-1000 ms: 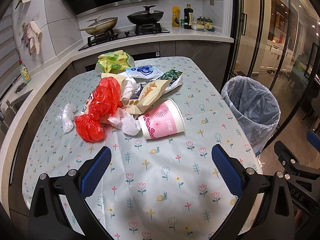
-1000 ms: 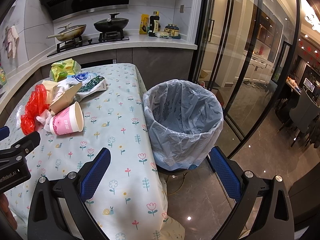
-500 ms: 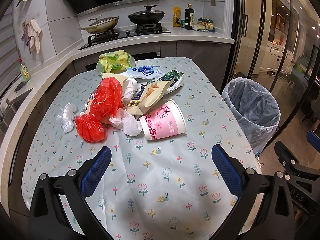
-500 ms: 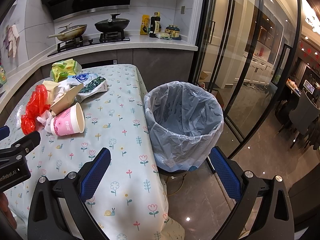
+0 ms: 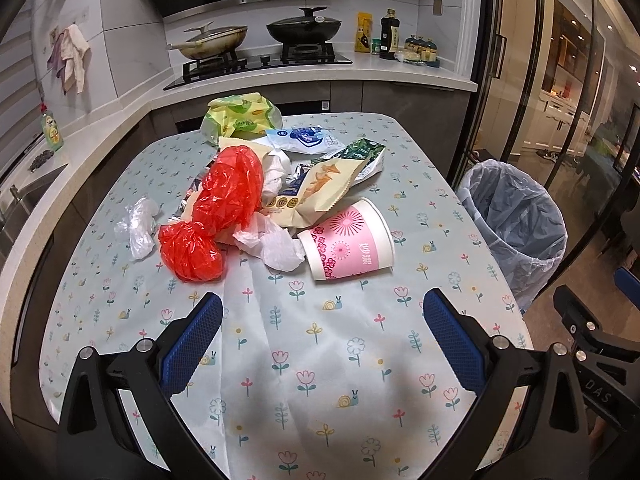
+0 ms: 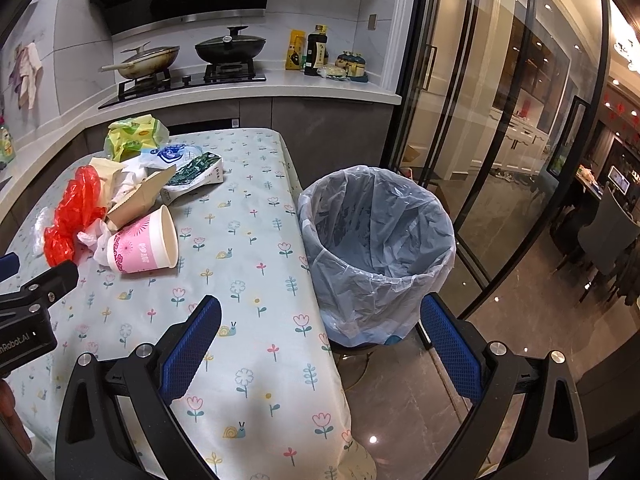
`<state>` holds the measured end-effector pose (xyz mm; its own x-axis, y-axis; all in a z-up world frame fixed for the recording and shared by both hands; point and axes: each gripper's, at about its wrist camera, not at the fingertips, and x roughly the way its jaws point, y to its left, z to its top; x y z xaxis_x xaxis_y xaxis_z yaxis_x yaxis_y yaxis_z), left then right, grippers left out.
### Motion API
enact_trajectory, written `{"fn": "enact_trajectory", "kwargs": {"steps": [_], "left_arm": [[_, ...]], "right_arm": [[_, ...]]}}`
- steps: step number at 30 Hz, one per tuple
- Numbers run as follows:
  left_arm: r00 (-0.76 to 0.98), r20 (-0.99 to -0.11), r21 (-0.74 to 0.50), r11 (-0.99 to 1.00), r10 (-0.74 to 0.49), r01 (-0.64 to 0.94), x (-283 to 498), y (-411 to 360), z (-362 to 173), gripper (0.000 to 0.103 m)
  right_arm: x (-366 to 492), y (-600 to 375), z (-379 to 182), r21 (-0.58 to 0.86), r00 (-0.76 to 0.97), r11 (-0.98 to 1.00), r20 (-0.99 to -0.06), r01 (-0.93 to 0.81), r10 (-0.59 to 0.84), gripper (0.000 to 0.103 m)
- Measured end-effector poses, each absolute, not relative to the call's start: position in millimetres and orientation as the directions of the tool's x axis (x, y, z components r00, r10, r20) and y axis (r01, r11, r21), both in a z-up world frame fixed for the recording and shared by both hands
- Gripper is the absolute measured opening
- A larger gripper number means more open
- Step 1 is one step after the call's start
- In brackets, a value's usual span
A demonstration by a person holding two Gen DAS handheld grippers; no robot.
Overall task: Collect trash
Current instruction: 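Grasp the pink paper cup with the right gripper while the left gripper grasps the clear plastic bag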
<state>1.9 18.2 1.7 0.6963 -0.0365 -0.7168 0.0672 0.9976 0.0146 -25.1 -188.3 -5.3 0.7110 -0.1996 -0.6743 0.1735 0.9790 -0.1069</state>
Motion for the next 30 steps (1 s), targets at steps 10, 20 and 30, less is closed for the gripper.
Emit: {"fn": "enact_trajectory", "kwargs": {"steps": [10,20,30], "left_arm": [[0.682,-0.73,-0.014,0.997,0.042,-0.076,32.9,102.6,-11.7,0.096],[0.649,-0.746,-0.002,0.974,0.151,-0.229,76.3,199.0,-29.3,0.096],[0.62,-0.768,-0.003,0.967,0.161,-0.255,130.2,246.1,-53.7,0.096]], "right_arm": [[3.7,-134.6,-22.0,-0.103,0.702,0.991,-0.7,0.083,-0.131,0.096],[37.6,-73.5,-36.0,-0.115,0.695,0.993,-0.713,0.009,-0.088,0.096],[67.8,-35.4,-54.3,-0.118,0.671,0.993,-0.739,-0.03,-0.068,0.096]]}}
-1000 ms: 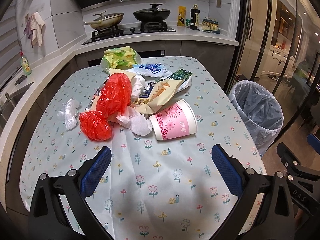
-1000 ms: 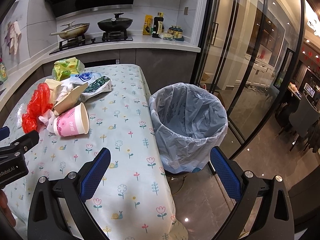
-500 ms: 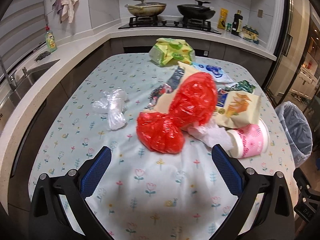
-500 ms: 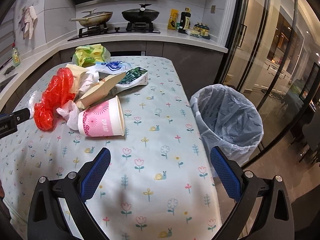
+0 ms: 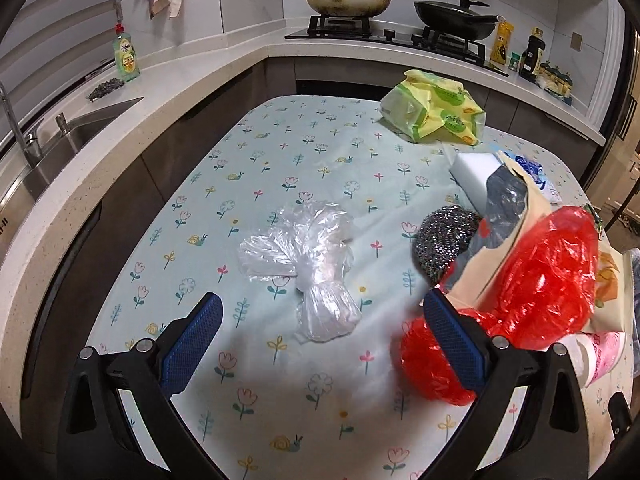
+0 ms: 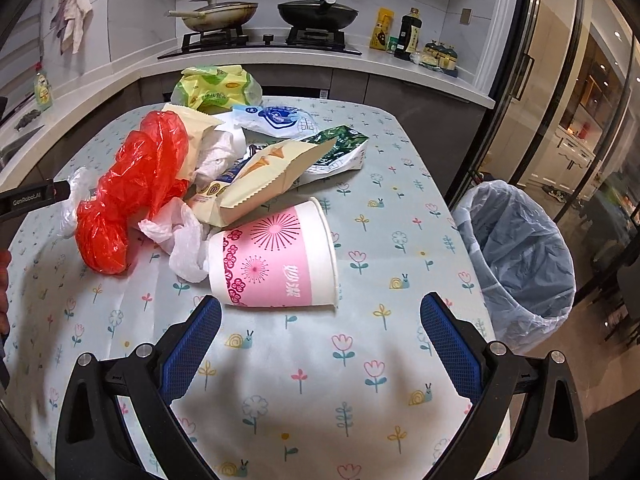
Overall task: Collect trash
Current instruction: 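Grasp the pink paper cup with the right gripper while the left gripper grasps the clear plastic bag, then carry the pink cup and clear bag to the bin and release both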
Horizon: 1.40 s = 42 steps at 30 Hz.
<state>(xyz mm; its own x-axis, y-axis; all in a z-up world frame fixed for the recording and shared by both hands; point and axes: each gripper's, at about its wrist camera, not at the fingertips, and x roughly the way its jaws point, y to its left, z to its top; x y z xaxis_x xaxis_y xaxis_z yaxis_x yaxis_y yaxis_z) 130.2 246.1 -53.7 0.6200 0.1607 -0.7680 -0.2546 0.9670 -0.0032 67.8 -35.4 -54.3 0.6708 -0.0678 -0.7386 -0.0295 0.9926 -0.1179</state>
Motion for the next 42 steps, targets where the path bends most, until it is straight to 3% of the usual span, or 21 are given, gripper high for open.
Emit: {"fn": "enact_trajectory", "kwargs": {"steps": [2,7,9,11,13,20,30,33,42], "left_arm": [[0.61,-0.78,-0.015,0.97,0.14,-0.243,139.1,251.3,-60.7,0.094],[0.562,-0.825,-0.08,0.975,0.052,-0.208,153.5,260.6,-80.0,0.06],[0.554,-0.831,-0.092,0.973,0.041,-0.21,155.6,262.0,-84.4,0.053],[0.551,-0.834,-0.109,0.974,0.02,-0.2,155.7,262.4,-86.9,0.035],[0.55,-0.835,-0.129,0.973,-0.002,-0.191,155.9,262.3,-88.2,0.031],[0.574,-0.818,-0.143,0.978,-0.032,-0.15,143.7,252.8,-79.7,0.025],[0.654,-0.754,-0.167,0.981,-0.063,-0.098,105.6,235.8,-34.7,0.025],[0.659,-0.749,-0.168,0.982,-0.071,-0.085,99.8,228.2,-27.9,0.025],[0.686,-0.716,-0.179,0.984,-0.131,0.001,76.1,192.7,-2.3,0.025]], "right_arm": [[75.0,-31.5,-57.2,-0.112,0.671,0.993,-0.739,-0.034,-0.06,0.096],[88.1,-25.9,-63.1,-0.114,0.666,0.993,-0.743,-0.037,-0.061,0.096],[92.7,-25.0,-65.5,-0.108,0.661,0.993,-0.749,-0.041,-0.054,0.096],[96.2,-24.4,-68.4,-0.108,0.656,0.993,-0.753,-0.043,-0.053,0.096],[99.3,-24.1,-70.9,-0.1,0.651,0.994,-0.758,-0.05,-0.043,0.096],[102.6,-21.2,-72.2,-0.096,0.652,0.993,-0.758,-0.064,-0.032,0.096],[114.9,-26.3,-94.4,-0.043,0.608,0.996,-0.794,-0.073,0.01,0.096],[112.3,-30.8,-93.4,-0.024,0.619,0.997,-0.785,-0.078,0.03,0.084],[92.5,-65.3,-73.4,0.033,0.671,0.999,-0.741,-0.018,0.036,0.084]]}}
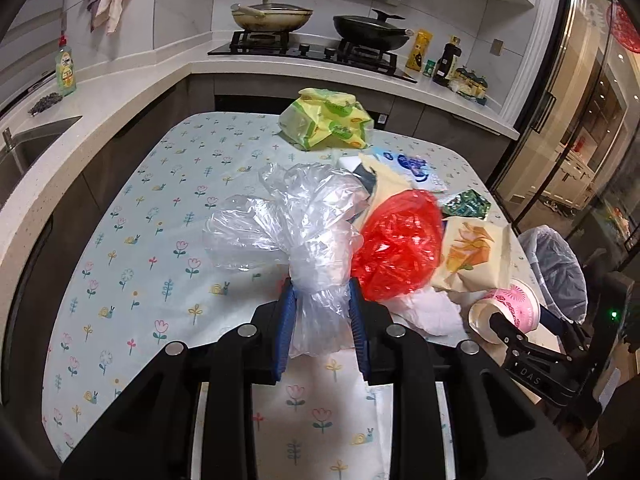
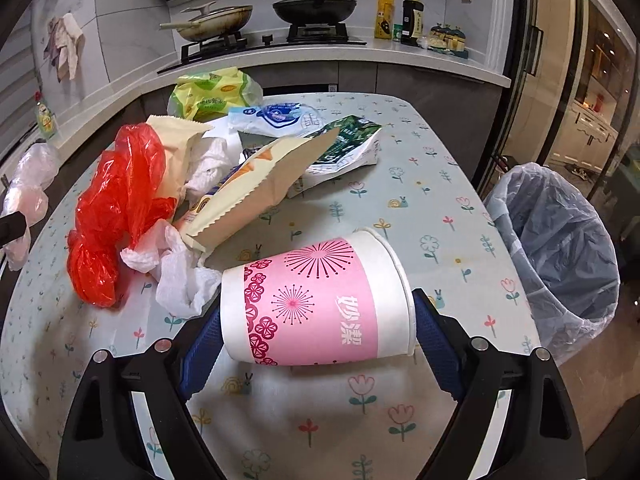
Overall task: Collect trash
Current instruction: 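Carry the pink cup and clear bag to the bin and release both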
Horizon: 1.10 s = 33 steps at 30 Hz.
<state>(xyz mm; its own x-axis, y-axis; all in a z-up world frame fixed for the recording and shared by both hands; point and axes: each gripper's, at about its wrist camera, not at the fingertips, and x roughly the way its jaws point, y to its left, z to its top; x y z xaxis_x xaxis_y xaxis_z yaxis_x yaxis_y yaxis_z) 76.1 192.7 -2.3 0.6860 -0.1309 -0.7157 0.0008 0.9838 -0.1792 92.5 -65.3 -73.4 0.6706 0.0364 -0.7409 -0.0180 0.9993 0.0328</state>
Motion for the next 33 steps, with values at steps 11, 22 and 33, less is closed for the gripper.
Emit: {"fn": "enact_trajectory", "kwargs": {"steps": [11,22,33], "left_arm": [[0.677,-0.701,-0.148,0.974,-0.226,0.171,57.5,98.3,17.3,0.025],[0.633,-0.711,-0.11,0.938,-0.306,0.33,56.1,-16.1,18.9,0.025],[0.586,-0.722,-0.081,0.887,-0.367,0.455,74.7,-118.2,10.7,0.026]], "right_arm": [[58.7,-132.7,-48.0,0.077,0.719,0.992,-0.695,0.098,-0.018,0.083],[30.3,-224.4,-35.2,0.1,0.742,0.97,-0.663,0.222,-0.102,0.083],[39.4,-299.4,-29.7,0.119,0.753,0.941,-0.635,0.316,-0.172,0.084]]}}
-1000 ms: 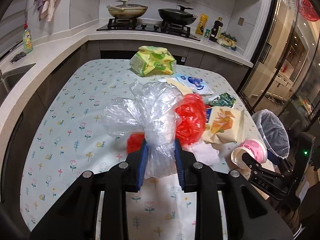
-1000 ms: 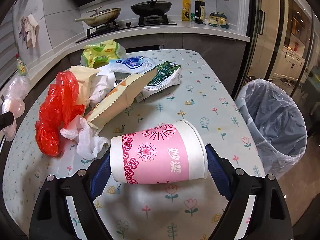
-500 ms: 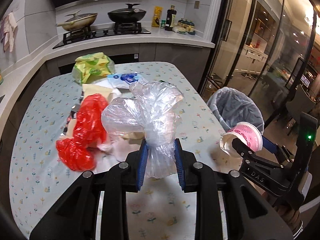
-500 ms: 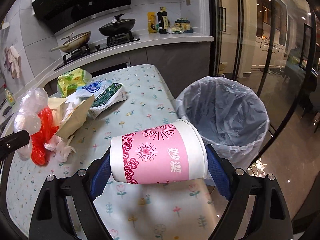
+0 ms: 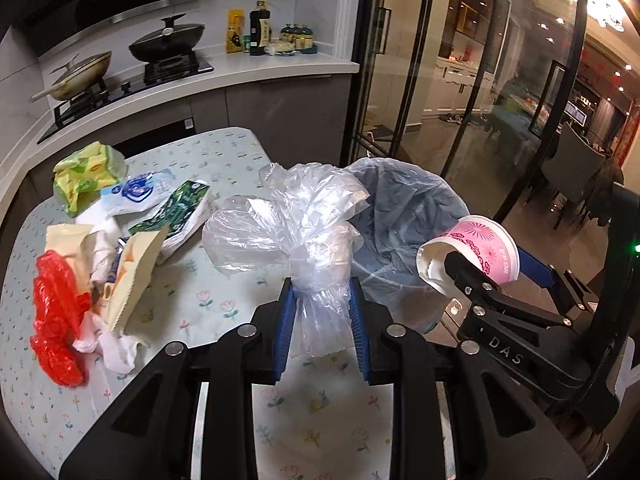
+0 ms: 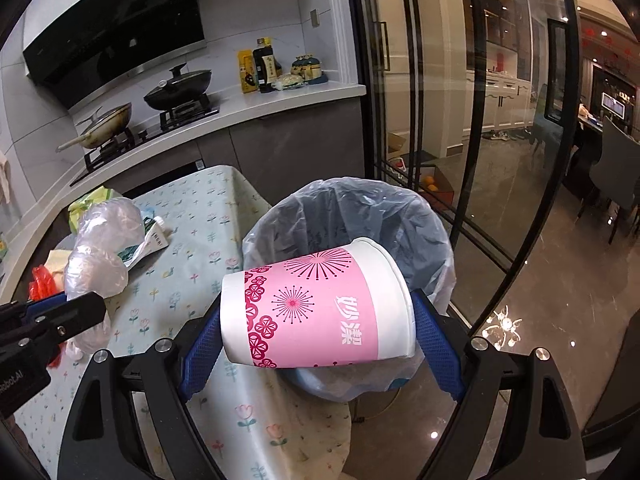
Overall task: Collect trash
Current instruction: 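Carry the pink cup and clear bag to the bin and release both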
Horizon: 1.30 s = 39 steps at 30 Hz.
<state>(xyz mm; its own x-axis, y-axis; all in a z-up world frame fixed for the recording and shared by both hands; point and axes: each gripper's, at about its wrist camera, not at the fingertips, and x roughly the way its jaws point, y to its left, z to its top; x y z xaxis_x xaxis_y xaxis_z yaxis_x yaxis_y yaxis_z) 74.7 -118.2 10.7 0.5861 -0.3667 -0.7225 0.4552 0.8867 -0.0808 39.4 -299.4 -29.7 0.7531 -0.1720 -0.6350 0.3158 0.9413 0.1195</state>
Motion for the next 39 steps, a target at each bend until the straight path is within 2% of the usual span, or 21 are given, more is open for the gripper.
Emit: {"fn": "enact_trajectory", "kwargs": {"steps": [17,22,24,28,29,39], "left_arm": [[0.52,-0.744,-0.06,0.818,-0.419,0.572,139.1,-227.6,-14.0,0.027],[0.498,-0.757,-0.088,0.821,-0.424,0.565,157.7,-236.5,-26.0,0.033],[0.488,-0.76,-0.105,0.821,-0.43,0.561,163.8,-237.0,-28.3,0.038],[0.506,-0.753,-0.107,0.837,-0.42,0.536,169.2,-232.1,-29.6,0.072],[0.508,-0.751,-0.112,0.84,-0.422,0.531,169.6,-230.5,-29.2,0.078],[0.54,-0.732,-0.11,0.854,-0.415,0.508,164.8,-212.5,-17.9,0.079]], "right_arm": [[101.4,-370.7,-45.5,0.124,0.72,0.909,-0.655,0.399,-0.227,0.084],[120.6,-386.6,-53.9,0.15,0.706,0.897,-0.675,0.416,-0.215,0.084],[125.9,-390.3,-57.0,0.16,0.702,0.891,-0.68,0.425,-0.213,0.084],[130.4,-395.8,-60.7,0.173,0.697,0.88,-0.684,0.442,-0.215,0.084],[131.3,-397.0,-61.1,0.188,0.701,0.879,-0.684,0.438,-0.203,0.084],[121.4,-391.0,-49.0,0.209,0.718,0.871,-0.664,0.444,-0.207,0.085]]}}
